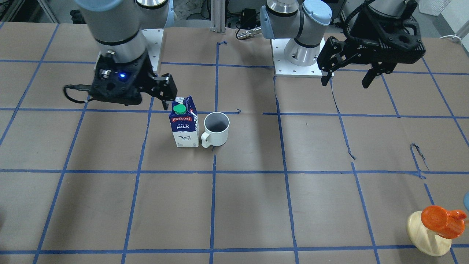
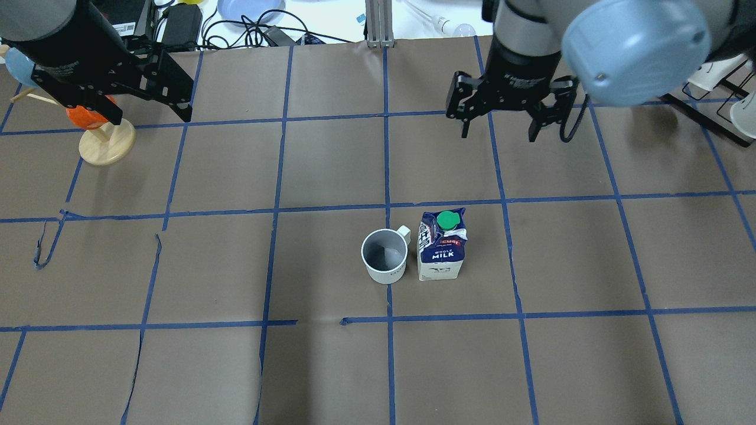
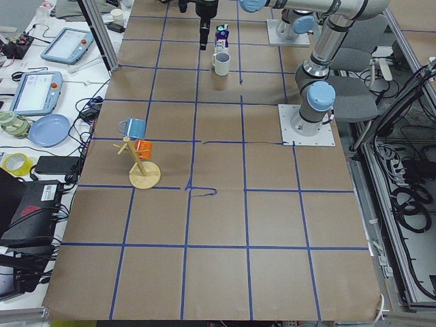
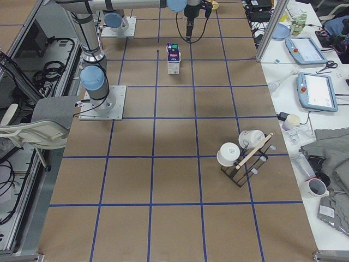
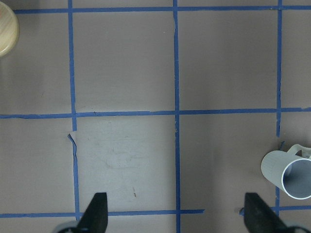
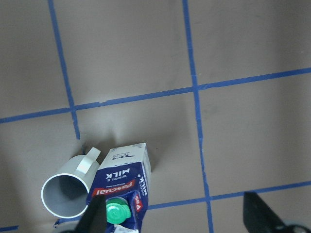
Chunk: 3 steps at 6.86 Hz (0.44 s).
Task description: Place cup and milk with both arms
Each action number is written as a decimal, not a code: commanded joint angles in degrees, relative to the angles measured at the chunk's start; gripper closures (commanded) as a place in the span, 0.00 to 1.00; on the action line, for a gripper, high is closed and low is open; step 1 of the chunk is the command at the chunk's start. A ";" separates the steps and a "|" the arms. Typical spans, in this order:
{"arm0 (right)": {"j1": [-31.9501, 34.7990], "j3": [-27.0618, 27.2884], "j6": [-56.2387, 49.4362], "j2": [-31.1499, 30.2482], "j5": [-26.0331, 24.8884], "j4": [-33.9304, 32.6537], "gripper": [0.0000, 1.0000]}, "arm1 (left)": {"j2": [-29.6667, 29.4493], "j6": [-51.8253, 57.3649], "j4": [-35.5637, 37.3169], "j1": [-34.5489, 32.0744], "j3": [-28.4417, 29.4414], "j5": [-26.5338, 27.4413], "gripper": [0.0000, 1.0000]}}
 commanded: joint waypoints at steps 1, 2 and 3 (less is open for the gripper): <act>-4.09 -2.72 -0.13 -0.21 0.15 3.60 0.00 | -0.02 -0.09 -0.50 -0.09 0.36 0.23 0.00; -4.18 -3.24 -0.05 -0.21 0.24 3.42 0.00 | -0.11 -0.09 -0.50 -0.26 0.45 0.32 0.00; -4.00 -3.68 -0.05 -0.12 0.07 2.02 0.00 | -0.11 -0.09 -0.15 -0.26 0.37 0.24 0.00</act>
